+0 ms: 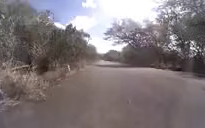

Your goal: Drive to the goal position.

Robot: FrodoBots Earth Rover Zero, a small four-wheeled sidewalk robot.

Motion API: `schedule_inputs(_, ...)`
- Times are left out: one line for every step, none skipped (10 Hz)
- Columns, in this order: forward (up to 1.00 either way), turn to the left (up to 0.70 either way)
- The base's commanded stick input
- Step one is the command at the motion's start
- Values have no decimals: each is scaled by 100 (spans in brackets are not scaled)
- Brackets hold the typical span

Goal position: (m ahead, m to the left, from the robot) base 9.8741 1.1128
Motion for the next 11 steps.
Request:
schedule_inputs(50,0)
schedule_inputs(50,0)
schedule_inputs(50,0)
schedule_inputs(50,0)
schedule_inputs(50,0)
schedule_inputs(50,0)
schedule_inputs(50,0)
schedule_inputs(50,0)
schedule_inputs(50,0)
schedule_inputs(50,0)
schedule_inputs(50,0)
